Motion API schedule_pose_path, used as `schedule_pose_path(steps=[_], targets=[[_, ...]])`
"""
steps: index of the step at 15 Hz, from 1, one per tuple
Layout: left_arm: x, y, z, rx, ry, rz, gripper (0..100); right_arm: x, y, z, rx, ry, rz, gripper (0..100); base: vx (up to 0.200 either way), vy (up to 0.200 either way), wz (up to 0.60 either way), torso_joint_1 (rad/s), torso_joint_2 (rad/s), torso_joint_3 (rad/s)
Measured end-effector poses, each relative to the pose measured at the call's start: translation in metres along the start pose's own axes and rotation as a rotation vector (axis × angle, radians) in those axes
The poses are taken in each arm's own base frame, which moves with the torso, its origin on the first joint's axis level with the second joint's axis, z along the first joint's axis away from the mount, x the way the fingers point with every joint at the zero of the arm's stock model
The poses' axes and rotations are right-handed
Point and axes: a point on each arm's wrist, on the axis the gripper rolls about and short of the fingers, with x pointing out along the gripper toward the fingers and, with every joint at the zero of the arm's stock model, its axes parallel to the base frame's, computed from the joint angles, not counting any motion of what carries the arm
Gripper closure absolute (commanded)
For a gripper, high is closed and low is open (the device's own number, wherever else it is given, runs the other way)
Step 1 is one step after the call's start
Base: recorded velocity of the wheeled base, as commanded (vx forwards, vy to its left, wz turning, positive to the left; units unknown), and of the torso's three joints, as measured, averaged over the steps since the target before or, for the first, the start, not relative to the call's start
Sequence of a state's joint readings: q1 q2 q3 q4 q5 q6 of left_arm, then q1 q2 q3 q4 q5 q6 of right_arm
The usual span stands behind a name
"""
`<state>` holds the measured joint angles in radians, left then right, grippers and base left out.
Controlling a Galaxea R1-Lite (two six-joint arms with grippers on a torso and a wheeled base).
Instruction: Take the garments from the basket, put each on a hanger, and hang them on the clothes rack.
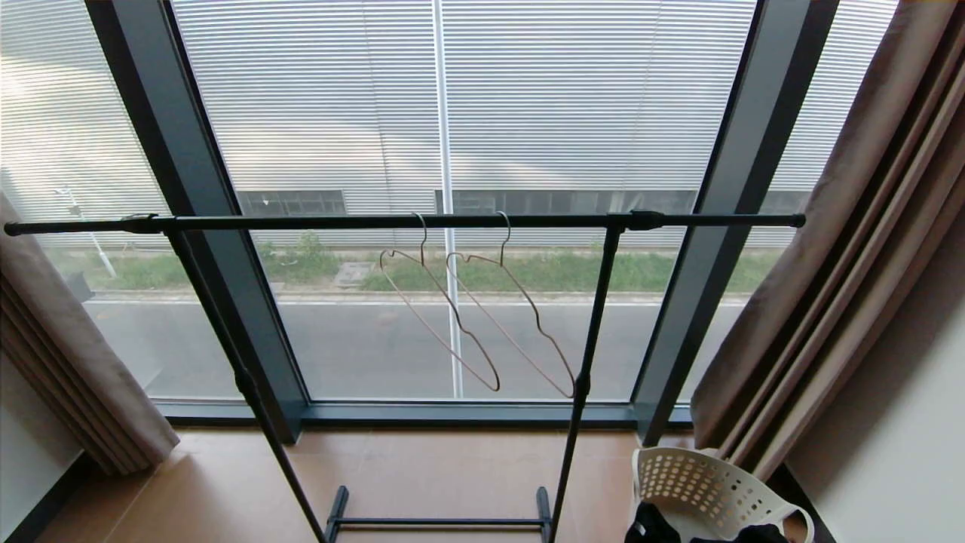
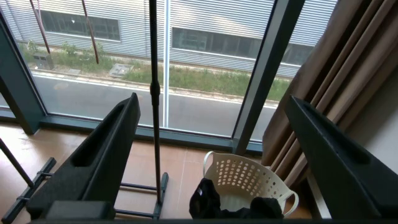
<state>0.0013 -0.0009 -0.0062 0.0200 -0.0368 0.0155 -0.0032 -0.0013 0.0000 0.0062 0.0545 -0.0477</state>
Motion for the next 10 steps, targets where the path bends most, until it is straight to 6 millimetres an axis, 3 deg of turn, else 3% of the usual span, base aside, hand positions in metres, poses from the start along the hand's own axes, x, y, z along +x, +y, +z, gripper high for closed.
schedule_pose_path(steps=[10], targets=[[0.0,0.0,0.0,0.008,0.0,-0.003,0,-0.0001,0.0,0.0004,-0.002,-0.001,0.0,0,0.0,0.0,0.0,0.0,0.0,0.0]])
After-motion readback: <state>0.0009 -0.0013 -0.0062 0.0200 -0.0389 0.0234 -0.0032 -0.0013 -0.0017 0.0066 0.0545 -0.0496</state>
